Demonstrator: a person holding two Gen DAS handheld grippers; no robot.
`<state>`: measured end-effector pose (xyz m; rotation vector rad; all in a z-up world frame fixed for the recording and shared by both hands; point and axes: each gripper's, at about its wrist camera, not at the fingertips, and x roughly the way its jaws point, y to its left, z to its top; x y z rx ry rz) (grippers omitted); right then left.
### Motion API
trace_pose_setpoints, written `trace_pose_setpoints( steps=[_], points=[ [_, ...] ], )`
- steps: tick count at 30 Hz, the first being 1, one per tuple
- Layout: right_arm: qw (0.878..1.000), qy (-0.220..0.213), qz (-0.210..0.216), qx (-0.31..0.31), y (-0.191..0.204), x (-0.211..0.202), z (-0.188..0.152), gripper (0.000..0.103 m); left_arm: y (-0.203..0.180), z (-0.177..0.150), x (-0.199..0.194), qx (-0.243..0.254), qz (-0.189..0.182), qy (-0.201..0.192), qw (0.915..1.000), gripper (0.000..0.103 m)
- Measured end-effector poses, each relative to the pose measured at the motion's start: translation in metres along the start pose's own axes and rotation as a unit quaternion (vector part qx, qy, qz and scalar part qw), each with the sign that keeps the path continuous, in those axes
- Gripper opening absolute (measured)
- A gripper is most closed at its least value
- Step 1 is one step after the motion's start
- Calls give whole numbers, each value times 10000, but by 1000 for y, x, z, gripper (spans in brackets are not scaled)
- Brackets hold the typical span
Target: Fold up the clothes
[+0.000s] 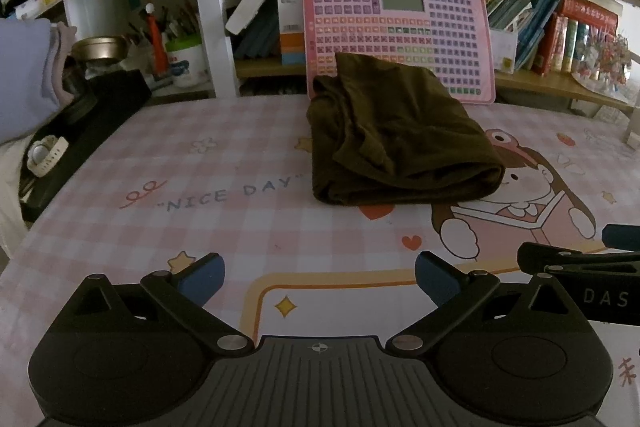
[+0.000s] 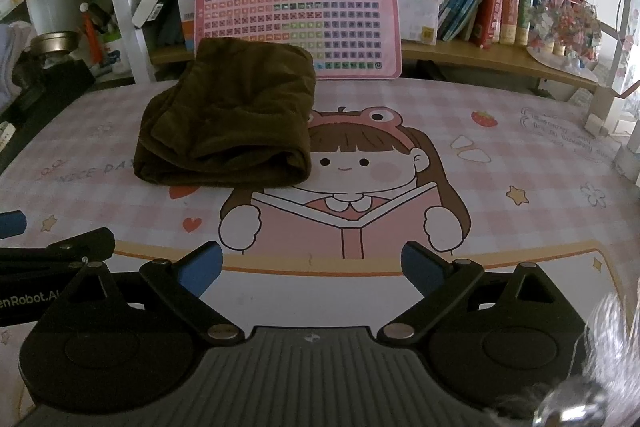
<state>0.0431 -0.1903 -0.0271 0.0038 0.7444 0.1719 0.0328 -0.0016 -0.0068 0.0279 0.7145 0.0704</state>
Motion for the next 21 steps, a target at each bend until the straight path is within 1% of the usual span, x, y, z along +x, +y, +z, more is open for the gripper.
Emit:
trace_pose_setpoints(
  steps=[17,21],
  points=[
    [10000,3,13,-5,0,1,-1,97,0,1,2,-21,22,54,10000,103],
    [10000,13,10,-2,0,1,-1,97,1,0,0,-51,-36,-1,10000,103]
  ],
)
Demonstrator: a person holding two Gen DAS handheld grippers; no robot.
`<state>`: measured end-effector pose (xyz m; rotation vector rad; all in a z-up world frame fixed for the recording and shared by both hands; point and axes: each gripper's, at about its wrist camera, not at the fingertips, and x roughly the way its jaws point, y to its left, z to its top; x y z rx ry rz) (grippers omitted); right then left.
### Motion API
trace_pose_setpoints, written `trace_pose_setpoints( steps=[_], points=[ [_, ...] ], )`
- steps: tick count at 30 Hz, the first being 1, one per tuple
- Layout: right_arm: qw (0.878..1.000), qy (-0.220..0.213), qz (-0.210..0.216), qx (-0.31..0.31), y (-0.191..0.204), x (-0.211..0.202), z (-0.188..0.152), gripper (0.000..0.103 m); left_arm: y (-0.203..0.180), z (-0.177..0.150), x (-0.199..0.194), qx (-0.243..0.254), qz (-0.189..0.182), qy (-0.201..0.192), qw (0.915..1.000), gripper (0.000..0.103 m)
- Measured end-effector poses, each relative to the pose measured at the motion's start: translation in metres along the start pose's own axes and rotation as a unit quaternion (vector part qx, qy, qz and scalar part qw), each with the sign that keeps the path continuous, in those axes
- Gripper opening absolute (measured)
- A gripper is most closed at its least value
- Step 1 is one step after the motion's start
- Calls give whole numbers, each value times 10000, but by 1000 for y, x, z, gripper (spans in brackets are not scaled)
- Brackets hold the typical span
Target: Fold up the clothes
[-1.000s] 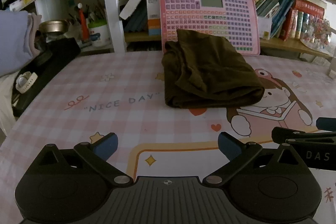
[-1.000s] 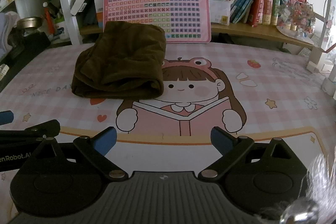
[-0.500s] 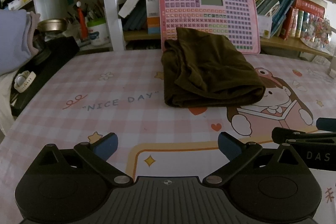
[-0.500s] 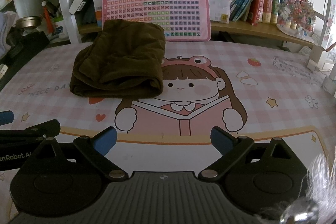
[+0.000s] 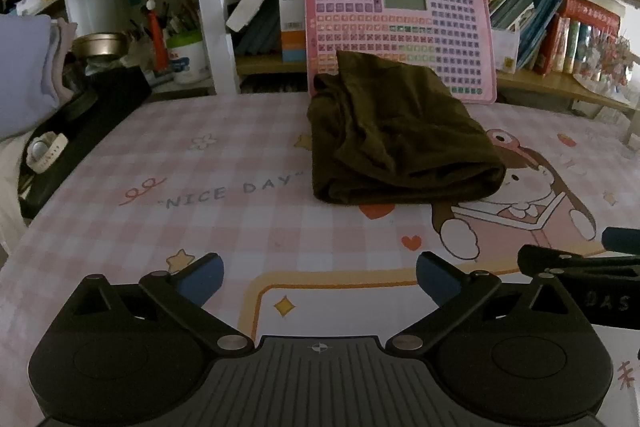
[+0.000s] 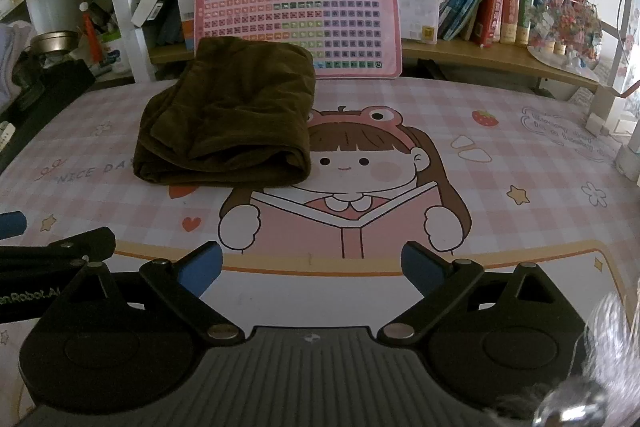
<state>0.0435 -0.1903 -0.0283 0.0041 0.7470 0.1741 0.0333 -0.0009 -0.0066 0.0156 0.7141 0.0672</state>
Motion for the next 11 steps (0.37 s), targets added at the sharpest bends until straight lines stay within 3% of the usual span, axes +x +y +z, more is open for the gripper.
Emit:
trace_pose_setpoints(
  steps=[11],
  points=[
    [10000,45,19,-10,0,3,0,97,0,0,1,-5,-14,-29,10000,103]
  ],
)
